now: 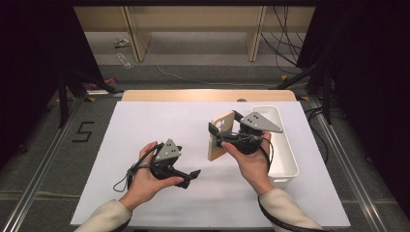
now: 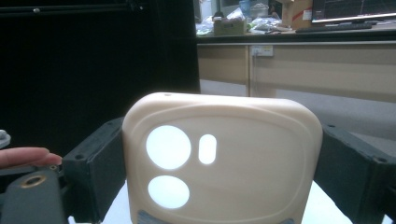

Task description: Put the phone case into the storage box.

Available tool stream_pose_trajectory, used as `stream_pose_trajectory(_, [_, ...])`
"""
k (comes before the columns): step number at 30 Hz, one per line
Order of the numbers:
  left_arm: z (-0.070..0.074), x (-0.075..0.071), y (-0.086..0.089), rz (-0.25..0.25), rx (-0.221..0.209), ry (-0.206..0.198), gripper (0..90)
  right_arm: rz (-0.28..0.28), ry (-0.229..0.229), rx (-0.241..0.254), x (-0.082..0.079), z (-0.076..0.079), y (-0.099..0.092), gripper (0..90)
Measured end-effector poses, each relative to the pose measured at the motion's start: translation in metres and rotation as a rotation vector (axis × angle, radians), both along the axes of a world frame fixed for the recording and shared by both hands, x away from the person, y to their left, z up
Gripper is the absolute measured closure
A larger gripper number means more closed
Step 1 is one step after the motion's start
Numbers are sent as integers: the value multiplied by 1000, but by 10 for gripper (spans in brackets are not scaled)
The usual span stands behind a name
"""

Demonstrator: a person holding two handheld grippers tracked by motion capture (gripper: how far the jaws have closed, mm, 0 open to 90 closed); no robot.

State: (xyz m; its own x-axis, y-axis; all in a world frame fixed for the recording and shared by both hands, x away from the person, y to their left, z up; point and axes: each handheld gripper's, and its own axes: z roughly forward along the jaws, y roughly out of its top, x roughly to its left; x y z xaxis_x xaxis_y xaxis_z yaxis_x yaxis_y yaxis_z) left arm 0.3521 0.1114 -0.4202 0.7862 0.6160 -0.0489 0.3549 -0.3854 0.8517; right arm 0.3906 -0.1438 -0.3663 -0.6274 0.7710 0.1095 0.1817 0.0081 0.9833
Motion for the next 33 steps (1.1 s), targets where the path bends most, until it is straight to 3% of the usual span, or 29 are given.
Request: stream_pose_trajectory(33, [3,2,38,60,-7,-32,0,-74,-34,11,4,16,-24,118])
